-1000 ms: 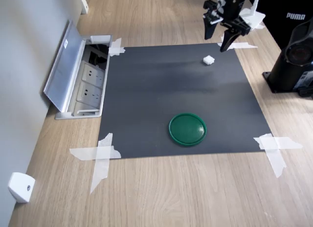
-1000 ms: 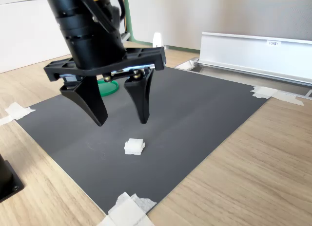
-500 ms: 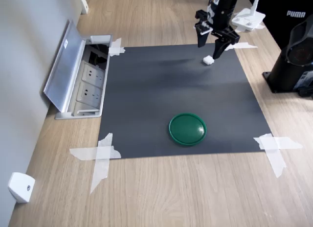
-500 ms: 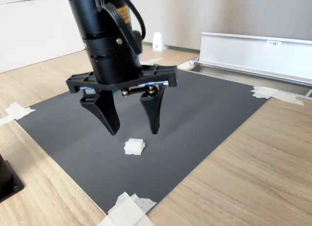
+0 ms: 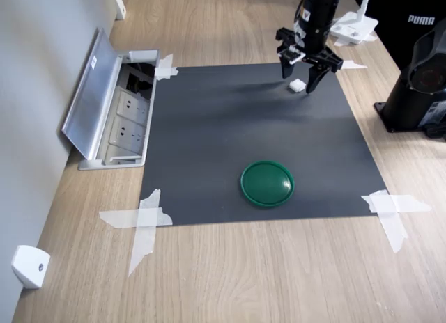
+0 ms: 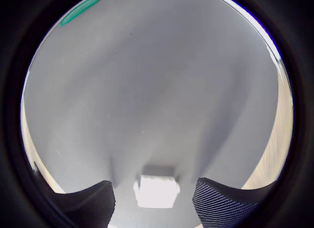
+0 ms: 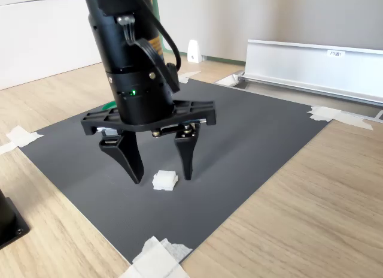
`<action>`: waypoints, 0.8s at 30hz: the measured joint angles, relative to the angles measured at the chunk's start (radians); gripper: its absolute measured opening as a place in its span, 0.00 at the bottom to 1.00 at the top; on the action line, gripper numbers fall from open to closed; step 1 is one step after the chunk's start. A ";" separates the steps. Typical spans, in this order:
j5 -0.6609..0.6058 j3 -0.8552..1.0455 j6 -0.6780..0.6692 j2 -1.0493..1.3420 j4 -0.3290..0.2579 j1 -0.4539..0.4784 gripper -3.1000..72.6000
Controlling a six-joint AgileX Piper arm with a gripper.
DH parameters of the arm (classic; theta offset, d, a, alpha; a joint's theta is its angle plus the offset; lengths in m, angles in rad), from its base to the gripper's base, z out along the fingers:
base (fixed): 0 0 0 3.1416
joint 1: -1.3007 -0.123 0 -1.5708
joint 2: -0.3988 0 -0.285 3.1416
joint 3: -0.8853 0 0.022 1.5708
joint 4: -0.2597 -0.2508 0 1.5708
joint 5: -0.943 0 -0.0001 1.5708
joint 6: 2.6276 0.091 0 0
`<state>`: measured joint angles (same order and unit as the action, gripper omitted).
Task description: Grasp a white terminal and put it on the green lid.
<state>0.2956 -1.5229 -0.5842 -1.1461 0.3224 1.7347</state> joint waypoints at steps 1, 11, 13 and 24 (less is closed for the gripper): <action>0.002 0.000 0.010 -0.001 0.001 -0.011 0.94; 0.011 0.000 0.108 -0.031 0.065 -0.020 0.94; 0.013 0.000 0.119 -0.044 0.073 -0.020 0.94; 0.008 -0.036 0.129 -0.070 0.082 -0.020 0.93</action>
<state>0.3032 -1.5586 -0.4554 -1.2160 0.4041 1.7147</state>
